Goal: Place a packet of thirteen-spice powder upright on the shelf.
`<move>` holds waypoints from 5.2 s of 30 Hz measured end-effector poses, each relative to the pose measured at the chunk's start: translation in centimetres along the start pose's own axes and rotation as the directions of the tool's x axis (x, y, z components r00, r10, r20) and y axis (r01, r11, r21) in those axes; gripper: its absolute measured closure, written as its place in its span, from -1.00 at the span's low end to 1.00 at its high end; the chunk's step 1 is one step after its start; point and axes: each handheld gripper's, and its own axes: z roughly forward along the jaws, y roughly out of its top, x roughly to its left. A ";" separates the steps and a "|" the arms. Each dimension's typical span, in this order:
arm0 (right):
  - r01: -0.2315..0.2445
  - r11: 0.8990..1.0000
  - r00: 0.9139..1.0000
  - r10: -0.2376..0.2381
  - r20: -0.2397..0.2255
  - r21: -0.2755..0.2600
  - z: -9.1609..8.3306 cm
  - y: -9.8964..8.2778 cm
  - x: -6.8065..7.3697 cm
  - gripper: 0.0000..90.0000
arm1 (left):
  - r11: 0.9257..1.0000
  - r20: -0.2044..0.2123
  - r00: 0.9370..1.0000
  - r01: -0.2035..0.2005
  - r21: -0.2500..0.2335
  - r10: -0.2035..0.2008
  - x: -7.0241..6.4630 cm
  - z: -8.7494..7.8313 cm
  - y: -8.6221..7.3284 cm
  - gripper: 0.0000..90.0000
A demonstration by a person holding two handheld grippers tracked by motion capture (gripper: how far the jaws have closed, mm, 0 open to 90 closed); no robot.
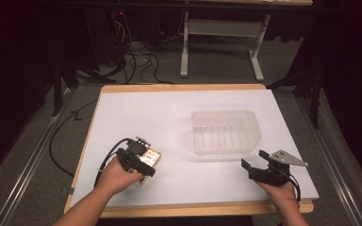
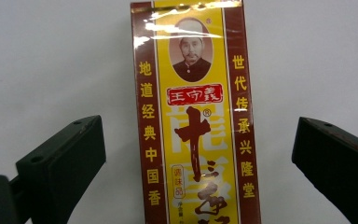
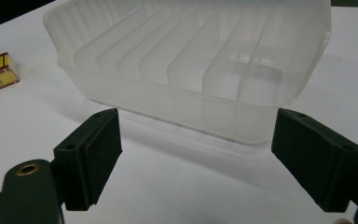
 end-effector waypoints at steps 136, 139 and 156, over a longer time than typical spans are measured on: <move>-0.013 0.996 0.941 -0.016 -0.338 -0.086 1.8 4.2 10.5 -0.31 | 0.706 -0.010 0.985 -0.130 -0.696 0.171 -10.5 -0.3 -4.6 -0.27; -0.021 0.996 0.934 -0.010 -0.358 -0.084 1.9 4.3 11.0 -0.32 | 0.706 -0.005 0.985 -0.126 -0.697 0.172 -10.8 -0.1 -4.5 -0.27; -0.042 0.998 0.913 0.023 -0.407 -0.038 2.9 4.0 12.2 -0.33 | 0.696 0.020 0.979 -0.131 -0.706 0.204 -12.8 0.3 -4.1 -0.27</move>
